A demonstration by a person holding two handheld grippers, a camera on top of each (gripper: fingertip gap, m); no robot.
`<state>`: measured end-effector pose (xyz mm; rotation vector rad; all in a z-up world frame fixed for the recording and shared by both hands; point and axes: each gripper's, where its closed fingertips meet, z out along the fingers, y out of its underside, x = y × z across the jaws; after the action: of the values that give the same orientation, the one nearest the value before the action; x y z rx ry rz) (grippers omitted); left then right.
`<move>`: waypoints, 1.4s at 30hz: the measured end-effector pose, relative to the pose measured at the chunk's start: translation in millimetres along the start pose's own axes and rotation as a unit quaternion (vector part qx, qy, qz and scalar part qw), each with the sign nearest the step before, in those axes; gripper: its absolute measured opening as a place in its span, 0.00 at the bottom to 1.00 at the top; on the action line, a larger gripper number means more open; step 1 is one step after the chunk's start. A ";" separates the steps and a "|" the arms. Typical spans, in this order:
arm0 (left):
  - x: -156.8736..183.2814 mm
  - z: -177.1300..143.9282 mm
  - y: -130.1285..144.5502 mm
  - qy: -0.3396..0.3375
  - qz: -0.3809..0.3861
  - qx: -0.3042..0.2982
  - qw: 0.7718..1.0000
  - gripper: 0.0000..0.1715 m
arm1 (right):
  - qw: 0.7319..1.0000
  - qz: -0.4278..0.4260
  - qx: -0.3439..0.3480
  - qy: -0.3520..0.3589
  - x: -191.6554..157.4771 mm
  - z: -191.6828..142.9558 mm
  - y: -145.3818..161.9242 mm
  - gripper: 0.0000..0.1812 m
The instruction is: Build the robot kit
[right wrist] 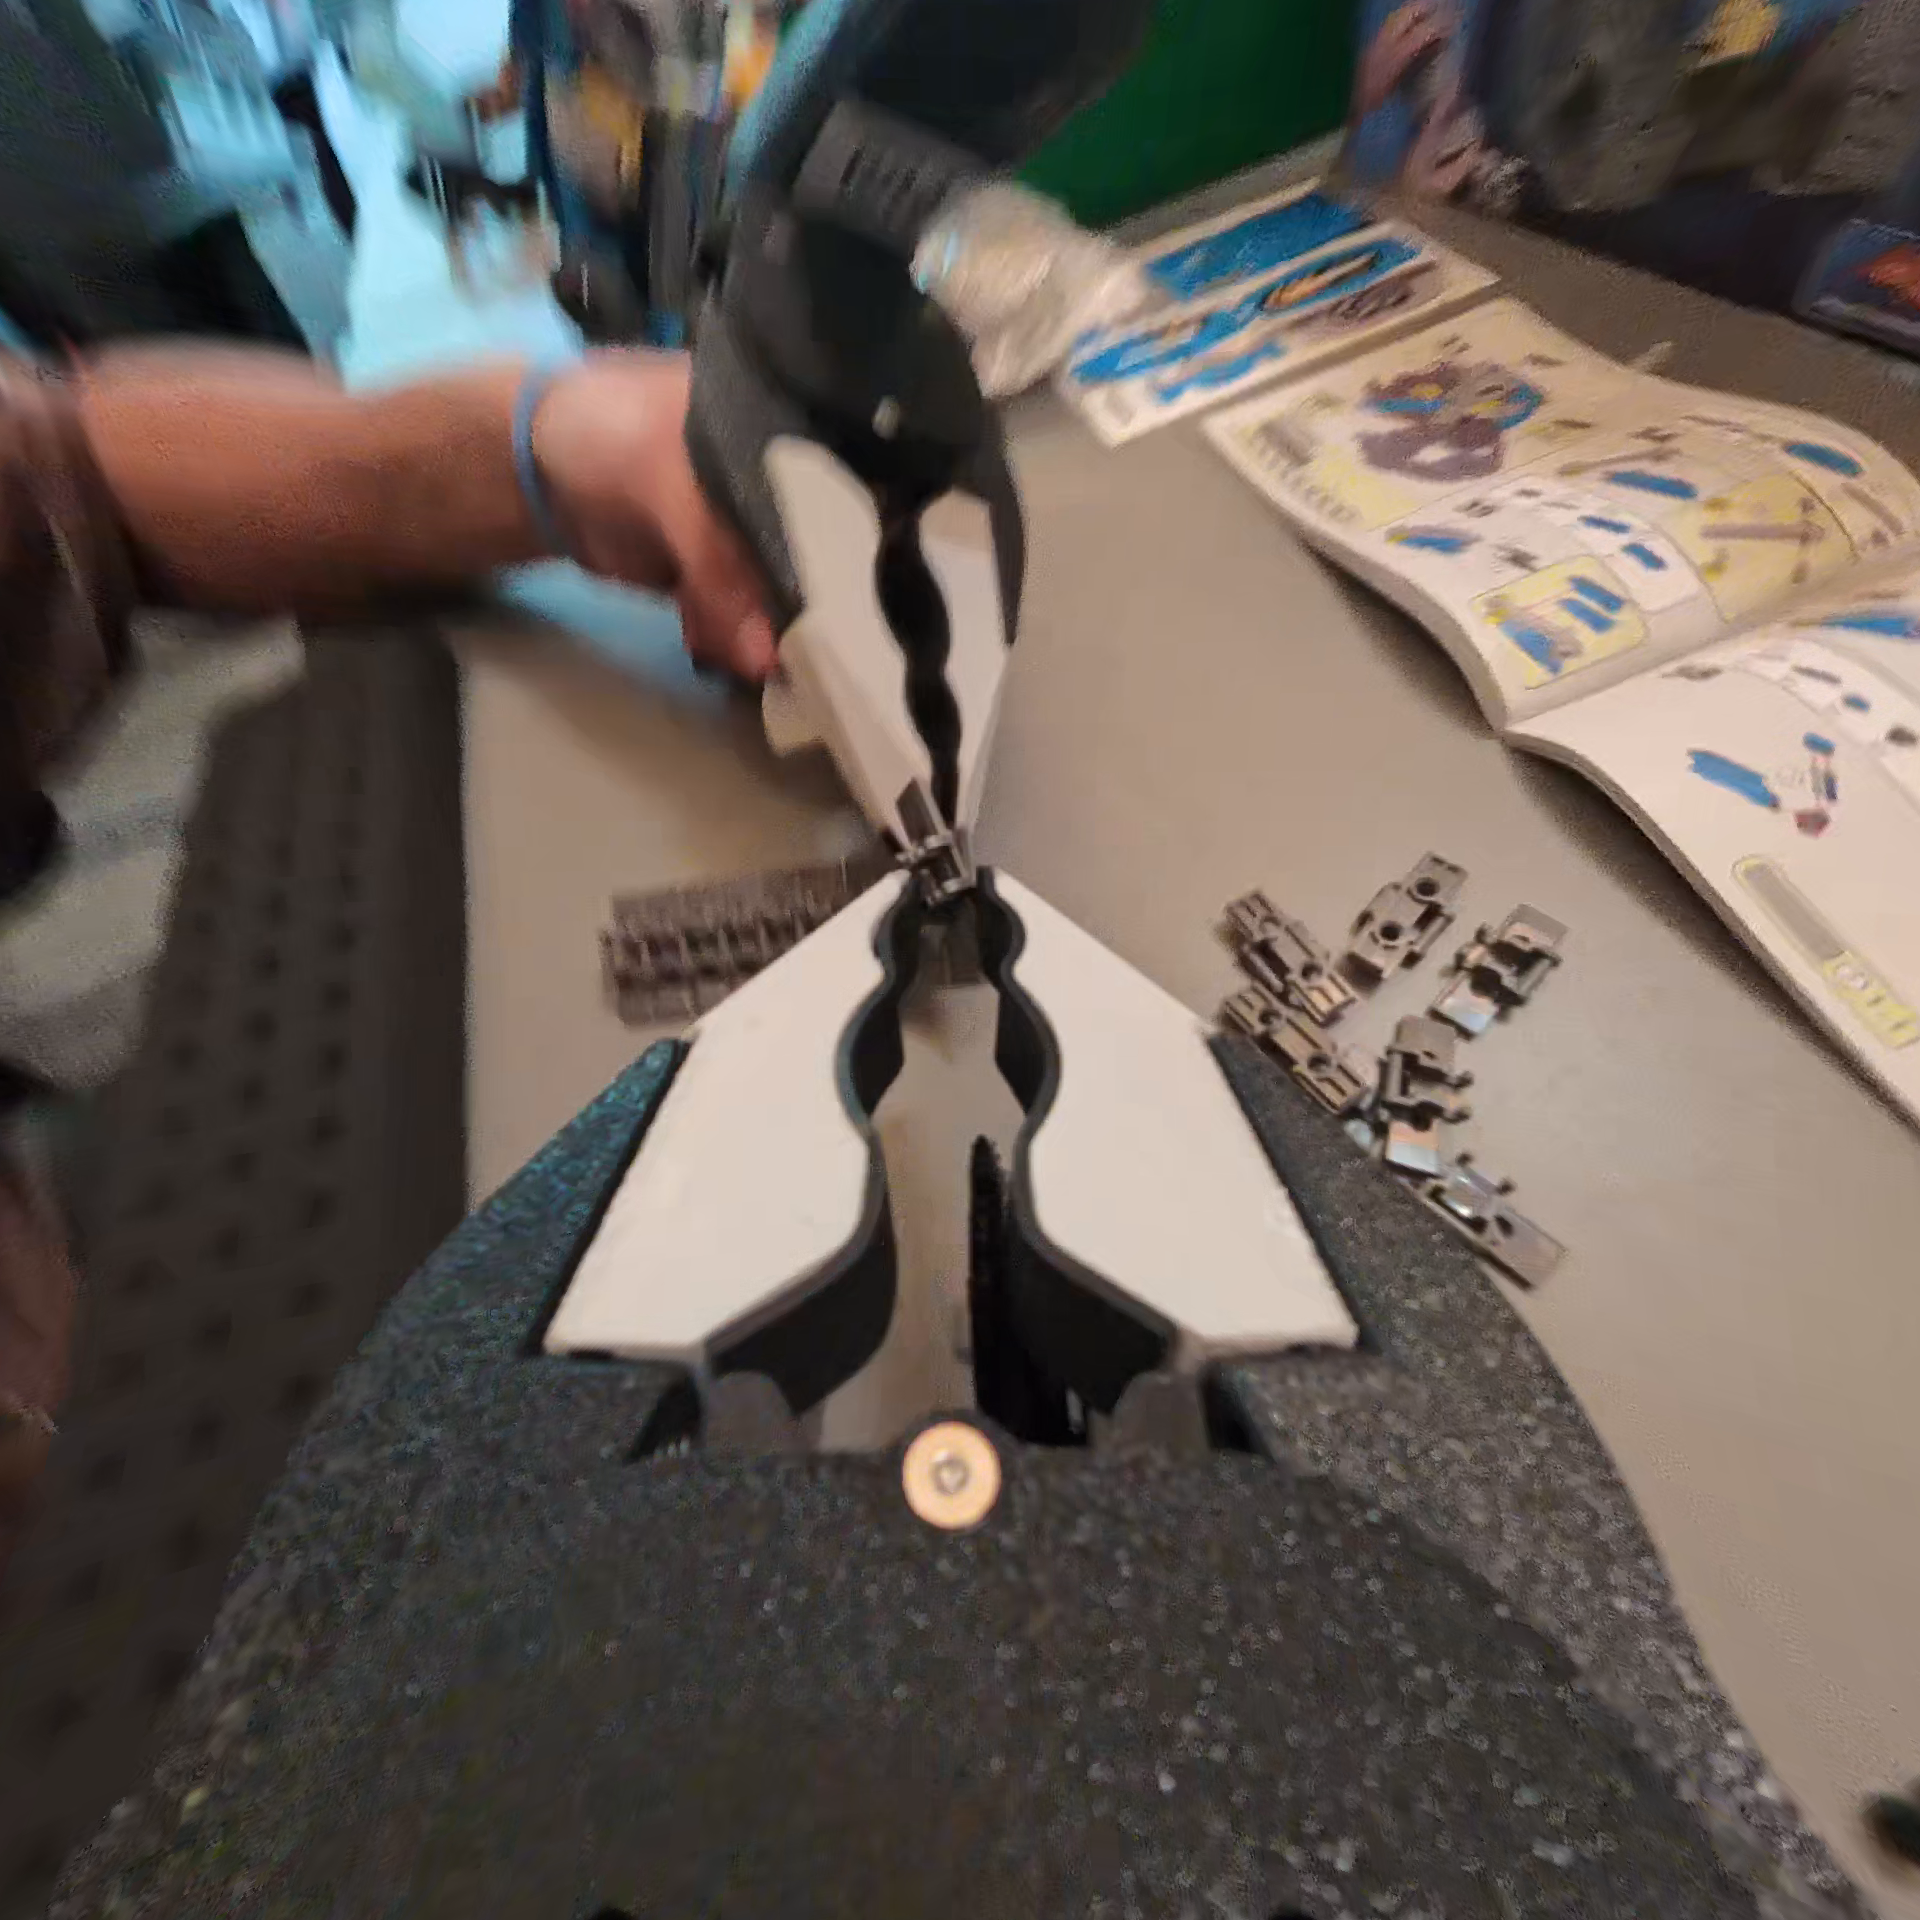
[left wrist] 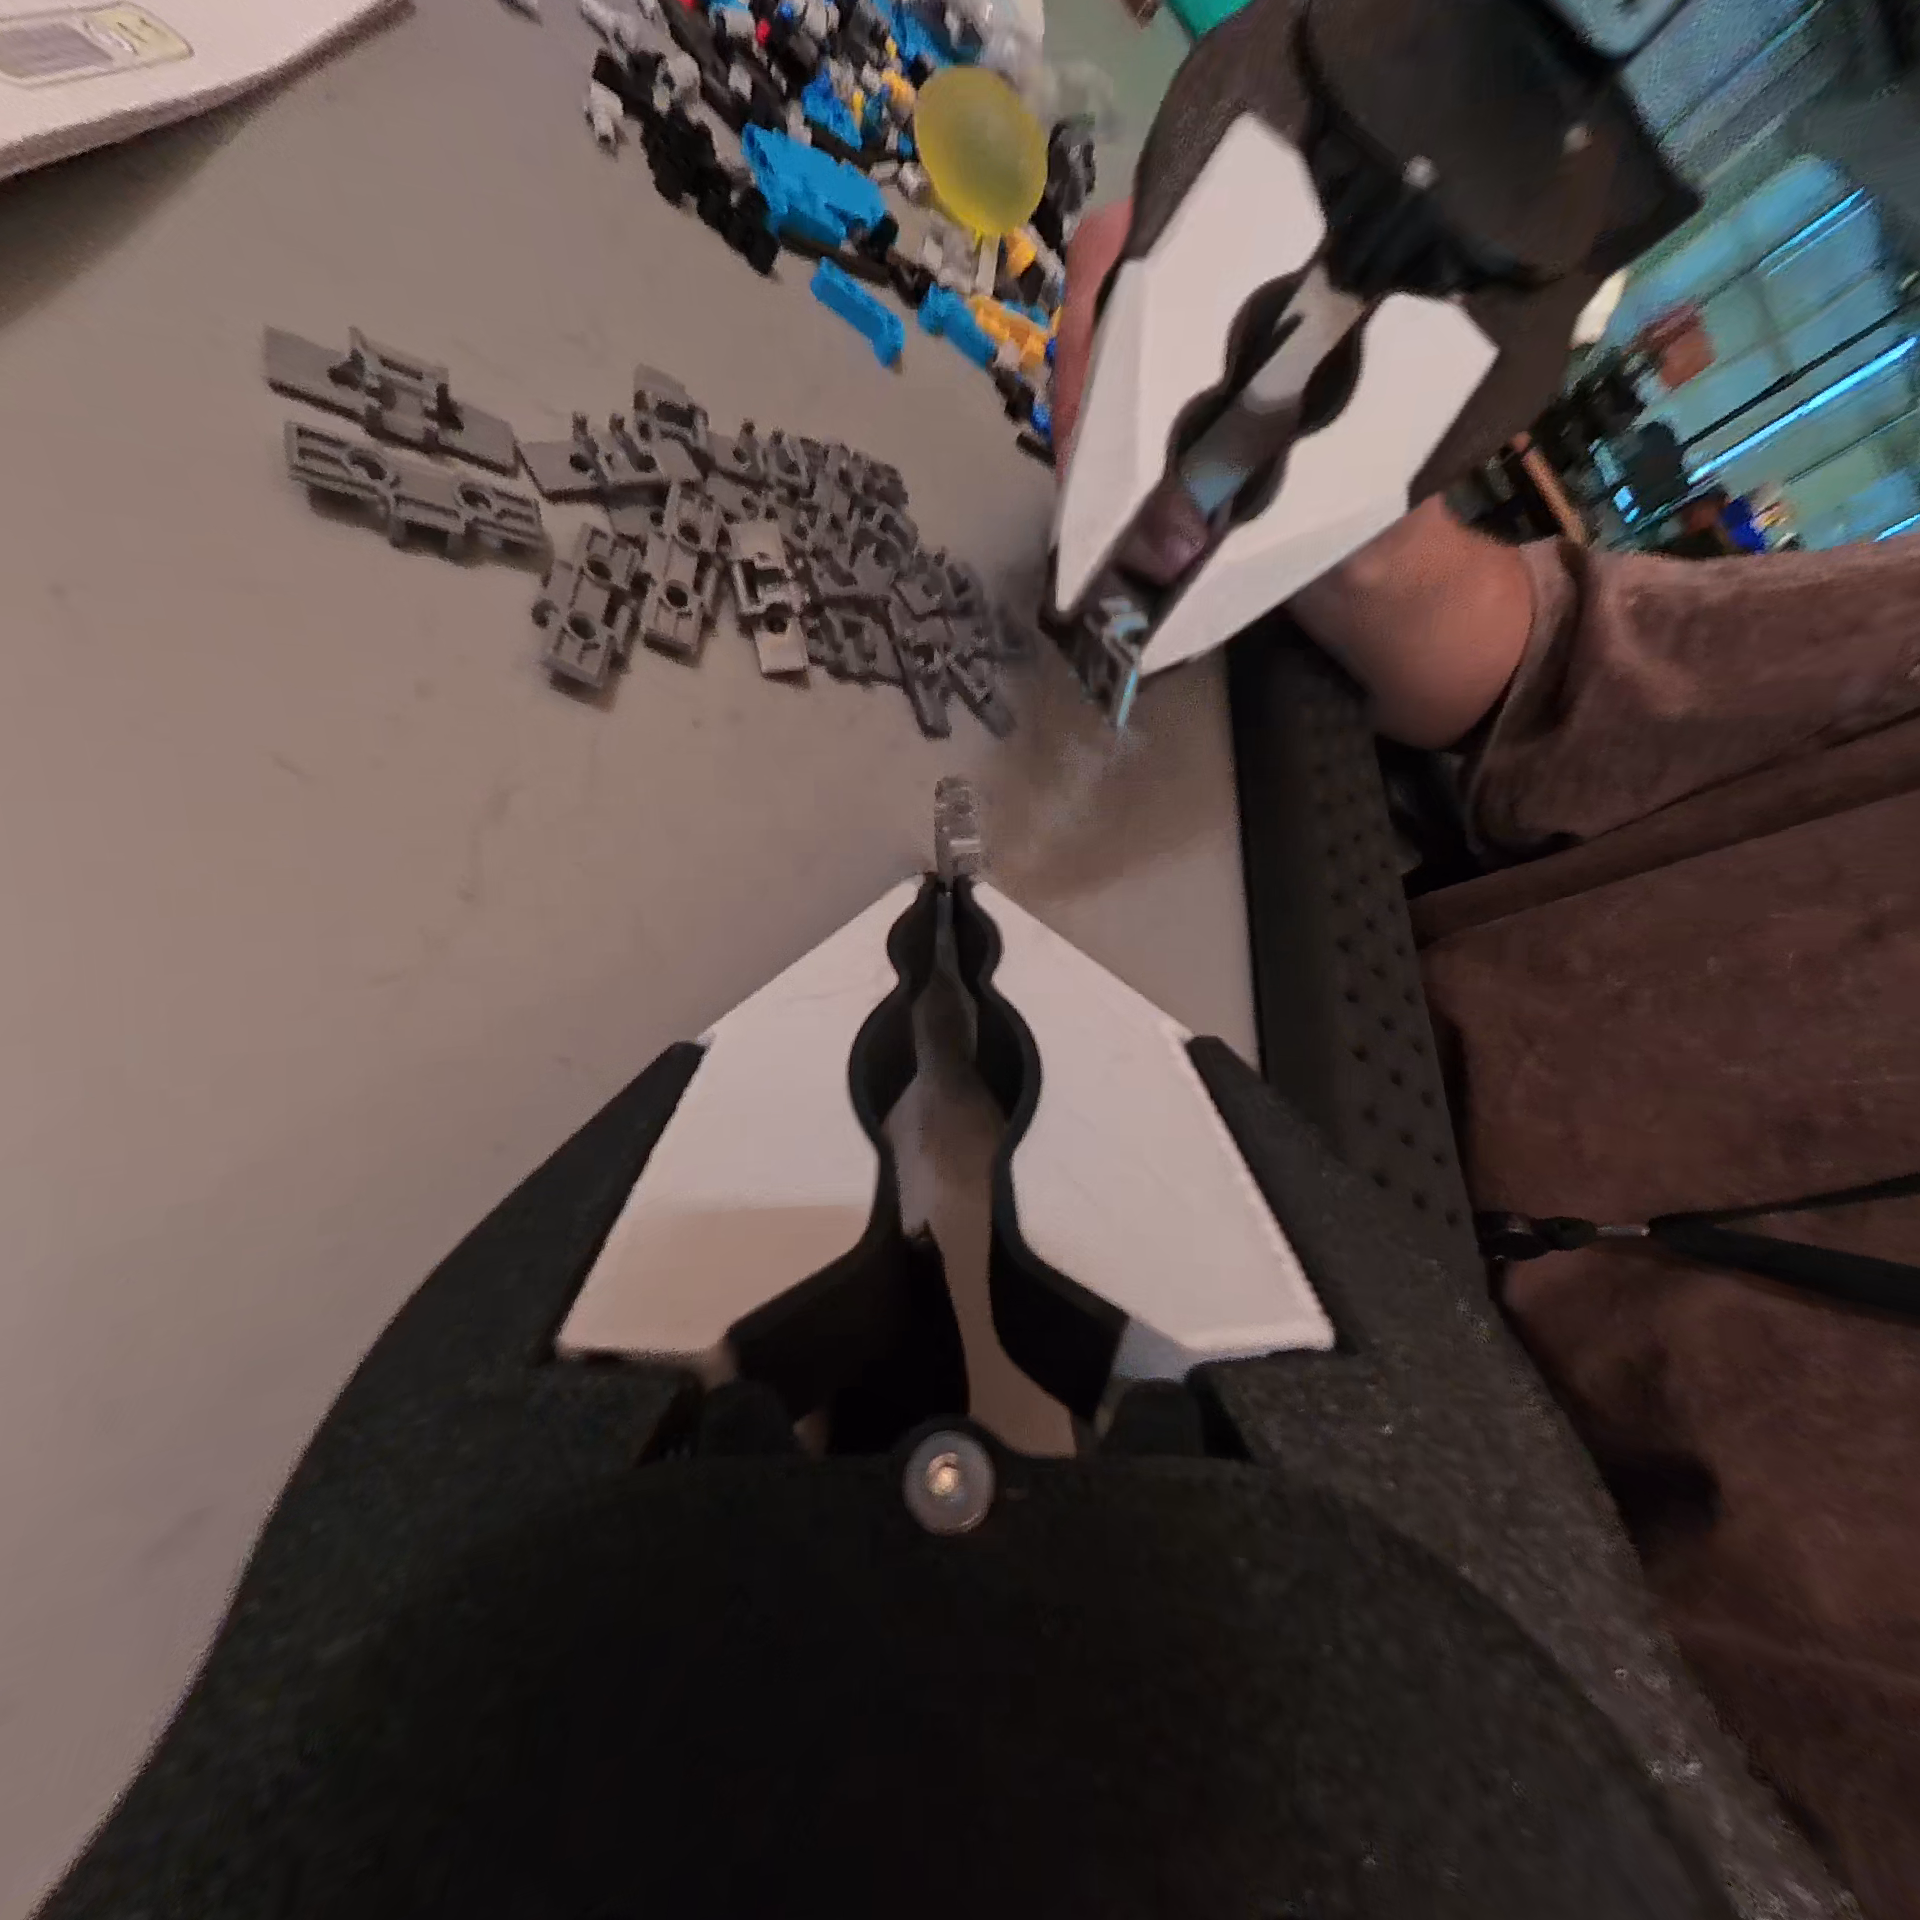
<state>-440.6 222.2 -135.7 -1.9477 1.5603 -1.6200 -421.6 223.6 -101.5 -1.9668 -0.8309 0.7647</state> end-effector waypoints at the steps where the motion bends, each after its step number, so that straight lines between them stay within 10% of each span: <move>1: 2.6 -1.3 -3.9 0.011 -0.008 0.013 1.000 0.01 | 0.999 0.036 0.023 -0.003 3.2 0.5 -6.3 0.06; 25: 8.9 -5.4 -11.6 0.047 -0.042 0.042 0.997 0.01 | 0.998 0.051 -0.004 0.022 11.8 16.3 3.1 0.08; 42: 31.9 -1.4 1.1 0.085 0.031 0.005 0.996 0.01 | 0.950 0.222 0.008 -0.222 -25.3 14.2 9.0 0.05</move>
<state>-446.7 197.7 -116.0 -1.7786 1.6521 -1.8041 -445.1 206.6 -110.7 -2.0205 -0.6273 1.5136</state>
